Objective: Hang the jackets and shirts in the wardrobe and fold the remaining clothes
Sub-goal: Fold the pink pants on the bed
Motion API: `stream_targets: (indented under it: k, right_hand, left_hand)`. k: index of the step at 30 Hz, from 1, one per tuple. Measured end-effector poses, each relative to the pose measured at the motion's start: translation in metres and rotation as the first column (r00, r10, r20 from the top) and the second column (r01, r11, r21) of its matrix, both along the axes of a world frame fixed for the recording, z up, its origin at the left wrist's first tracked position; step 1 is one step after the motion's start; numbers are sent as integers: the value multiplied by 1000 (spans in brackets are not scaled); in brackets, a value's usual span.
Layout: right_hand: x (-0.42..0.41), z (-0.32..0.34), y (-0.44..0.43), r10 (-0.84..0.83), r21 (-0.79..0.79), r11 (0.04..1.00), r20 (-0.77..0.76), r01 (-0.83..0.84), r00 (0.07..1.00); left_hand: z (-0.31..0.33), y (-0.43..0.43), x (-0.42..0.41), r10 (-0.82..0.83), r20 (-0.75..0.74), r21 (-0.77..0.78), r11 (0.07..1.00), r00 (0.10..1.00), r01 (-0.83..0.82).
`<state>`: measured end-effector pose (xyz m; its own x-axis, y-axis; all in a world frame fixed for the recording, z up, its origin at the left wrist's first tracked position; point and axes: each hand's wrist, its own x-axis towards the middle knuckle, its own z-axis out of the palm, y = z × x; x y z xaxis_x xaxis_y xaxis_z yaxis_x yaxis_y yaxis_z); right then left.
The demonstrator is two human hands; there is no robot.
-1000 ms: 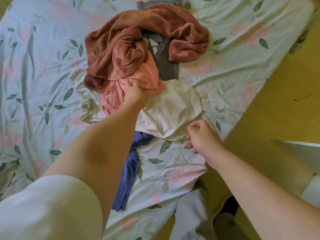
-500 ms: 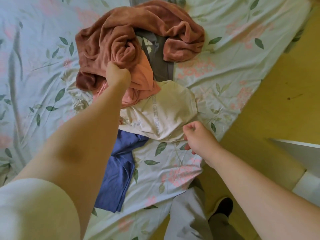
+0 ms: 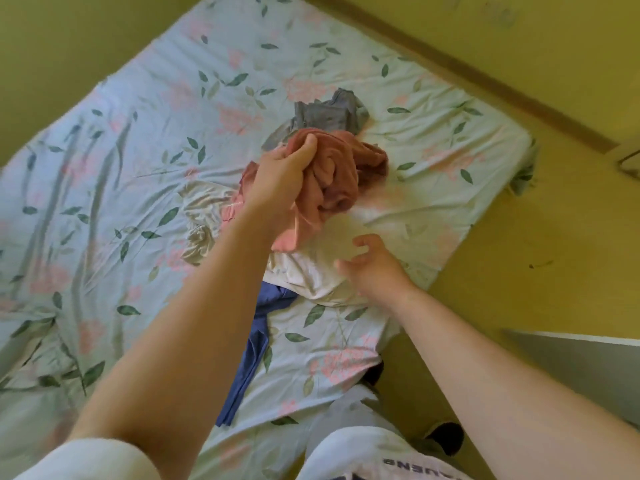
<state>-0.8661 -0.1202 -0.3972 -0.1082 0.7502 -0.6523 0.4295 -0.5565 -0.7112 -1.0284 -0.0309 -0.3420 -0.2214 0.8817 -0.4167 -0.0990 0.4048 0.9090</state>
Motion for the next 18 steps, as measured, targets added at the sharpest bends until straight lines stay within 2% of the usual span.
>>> stream_targets:
  k: [3,6,8,10,12,14,18]
  right_hand:
    - [15,38,-7,34,157,987,-13,-31,999]
    - [33,70,-21,30,283,958,16,-33,999]
    - [50,87,-30,-4,426,903,129,-52,992]
    - [73,104,-32,-132,529,848,262,-28,956]
    - [100,120,-30,-255,542,841,382,9,888]
    - [129,138,-29,-297,532,847,483,-7,824]
    - [182,178,-33,-340,562,826,559,-43,756]
  left_hand:
    - [57,-20,29,-108,274,93,992,956,85]
    - [108,-39,65,-197,420,199,972,886,122]
    - [134,-50,88,-224,435,273,956,872,109]
    - [155,-58,107,-222,415,322,943,882,86]
    - [169,-66,122,-213,412,350,935,886,62]
    - [178,-69,135,-155,412,337,942,898,9]
    - [184,-64,153,-87,379,291,956,921,-29]
